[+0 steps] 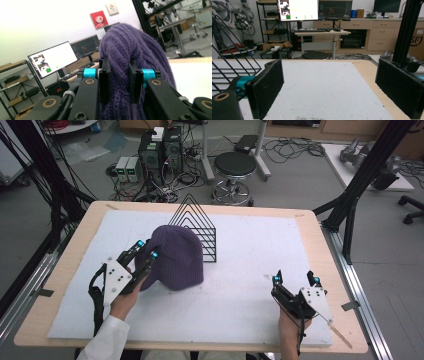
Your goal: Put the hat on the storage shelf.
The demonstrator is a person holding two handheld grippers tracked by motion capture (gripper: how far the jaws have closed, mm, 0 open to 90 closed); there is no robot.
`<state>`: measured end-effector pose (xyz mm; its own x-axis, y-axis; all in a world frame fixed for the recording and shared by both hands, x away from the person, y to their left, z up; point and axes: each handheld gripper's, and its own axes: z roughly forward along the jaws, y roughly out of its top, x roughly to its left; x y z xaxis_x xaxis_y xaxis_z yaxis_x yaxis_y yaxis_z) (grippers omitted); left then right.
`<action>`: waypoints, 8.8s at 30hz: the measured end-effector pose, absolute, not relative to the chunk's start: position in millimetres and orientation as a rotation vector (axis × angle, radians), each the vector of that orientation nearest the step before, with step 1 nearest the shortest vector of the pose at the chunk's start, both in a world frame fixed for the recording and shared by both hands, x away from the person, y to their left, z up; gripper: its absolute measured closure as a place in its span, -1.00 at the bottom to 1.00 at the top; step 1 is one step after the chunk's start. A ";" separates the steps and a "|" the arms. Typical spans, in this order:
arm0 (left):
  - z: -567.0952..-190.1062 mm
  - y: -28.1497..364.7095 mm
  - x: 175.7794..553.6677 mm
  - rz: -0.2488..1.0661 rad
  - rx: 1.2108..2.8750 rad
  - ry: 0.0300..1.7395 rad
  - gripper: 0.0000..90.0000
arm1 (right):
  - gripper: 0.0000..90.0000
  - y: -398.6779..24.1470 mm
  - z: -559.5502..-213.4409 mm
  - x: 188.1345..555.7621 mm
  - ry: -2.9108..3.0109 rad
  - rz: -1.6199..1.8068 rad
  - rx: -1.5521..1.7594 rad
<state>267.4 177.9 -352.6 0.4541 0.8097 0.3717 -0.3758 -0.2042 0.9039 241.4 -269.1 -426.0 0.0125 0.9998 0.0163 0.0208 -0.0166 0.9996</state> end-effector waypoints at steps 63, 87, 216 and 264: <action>-312.4 178.9 263.6 1.042 1.209 0.354 0.67 | -0.83 -107.1 -361.9 279.6 1.684 1.874 0.753; -309.3 185.8 271.6 0.963 1.318 0.262 0.67 | 0.79 -117.5 -341.5 272.6 1.728 1.711 0.725; -336.9 173.4 385.4 1.136 1.768 0.283 0.68 | 0.63 -85.6 -376.5 376.6 1.733 1.168 0.885; -335.6 210.6 361.4 0.883 1.463 0.522 -0.32 | -0.74 -149.5 -348.4 345.7 1.592 1.431 1.028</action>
